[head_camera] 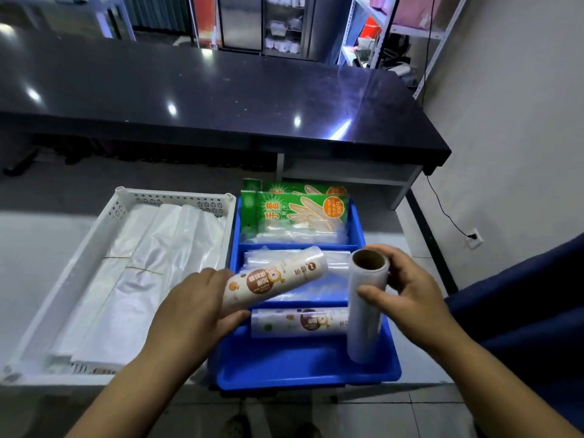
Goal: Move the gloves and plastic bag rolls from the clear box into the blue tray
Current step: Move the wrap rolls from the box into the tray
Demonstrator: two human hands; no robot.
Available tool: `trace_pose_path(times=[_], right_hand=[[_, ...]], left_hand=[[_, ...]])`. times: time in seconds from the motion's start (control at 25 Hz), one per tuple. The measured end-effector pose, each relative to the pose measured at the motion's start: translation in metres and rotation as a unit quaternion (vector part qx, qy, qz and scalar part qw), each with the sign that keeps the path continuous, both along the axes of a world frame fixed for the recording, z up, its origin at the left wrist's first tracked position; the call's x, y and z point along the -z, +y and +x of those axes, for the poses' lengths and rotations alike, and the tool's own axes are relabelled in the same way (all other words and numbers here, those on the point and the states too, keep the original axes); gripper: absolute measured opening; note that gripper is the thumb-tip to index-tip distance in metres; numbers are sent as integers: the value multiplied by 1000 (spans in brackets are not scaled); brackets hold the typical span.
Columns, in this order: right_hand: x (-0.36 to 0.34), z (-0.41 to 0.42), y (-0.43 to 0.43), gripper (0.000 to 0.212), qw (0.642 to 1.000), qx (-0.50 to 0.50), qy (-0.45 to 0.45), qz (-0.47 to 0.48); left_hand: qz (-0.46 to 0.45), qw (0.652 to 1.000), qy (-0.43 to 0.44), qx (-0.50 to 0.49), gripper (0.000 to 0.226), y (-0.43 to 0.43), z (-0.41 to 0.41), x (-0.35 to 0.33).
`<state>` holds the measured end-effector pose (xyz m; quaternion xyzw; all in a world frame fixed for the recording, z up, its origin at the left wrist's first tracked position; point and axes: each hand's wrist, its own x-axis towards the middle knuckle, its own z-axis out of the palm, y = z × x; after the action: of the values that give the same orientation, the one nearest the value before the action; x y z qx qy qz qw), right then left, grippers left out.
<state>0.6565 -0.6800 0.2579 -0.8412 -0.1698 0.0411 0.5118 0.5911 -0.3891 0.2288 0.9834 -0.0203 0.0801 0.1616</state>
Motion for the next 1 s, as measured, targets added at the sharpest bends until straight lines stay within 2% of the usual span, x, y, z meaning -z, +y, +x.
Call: trace_pose_path(times=[0.12,0.24,0.28,0.4,0.48,0.56,0.72,0.8,0.88,0.96,1.0], right_hand=[[-28,4,-12,48,996,32,-46,72],[-45,7,-13,48,987,70,-101,103],[-47,8,-14,50,984,88,-113,106],[-46,7,-18,54,976,134,-130,109],[-44,6,-20,57,975,146,-129,104],[-44,5,-18,57,977,142,-124,102],[-42,2,-3,50,977,97,-111,155],[-39,1,11,52,985,57,-114,112],[-33,1,30,60,992,-10,-127,22],[-22,0,50,65,981,-89,-150,-82],[-14,0,61,66,969,-124,-168,-134]], left_hand=[[68,992,12,104,59,-19,-3,5],[103,975,52,189,61,-48,-5,18],[106,973,70,193,61,-56,-7,24],[31,977,138,161,48,-65,-13,42],[20,981,116,156,40,-65,-10,45],[14,985,106,138,32,-65,-6,45],[-43,983,150,94,25,-69,0,52],[-61,986,133,76,25,-61,3,46],[-118,989,88,26,16,-44,8,29],[-170,984,30,-51,5,-21,12,12],[-187,979,10,-83,7,-10,12,5]])
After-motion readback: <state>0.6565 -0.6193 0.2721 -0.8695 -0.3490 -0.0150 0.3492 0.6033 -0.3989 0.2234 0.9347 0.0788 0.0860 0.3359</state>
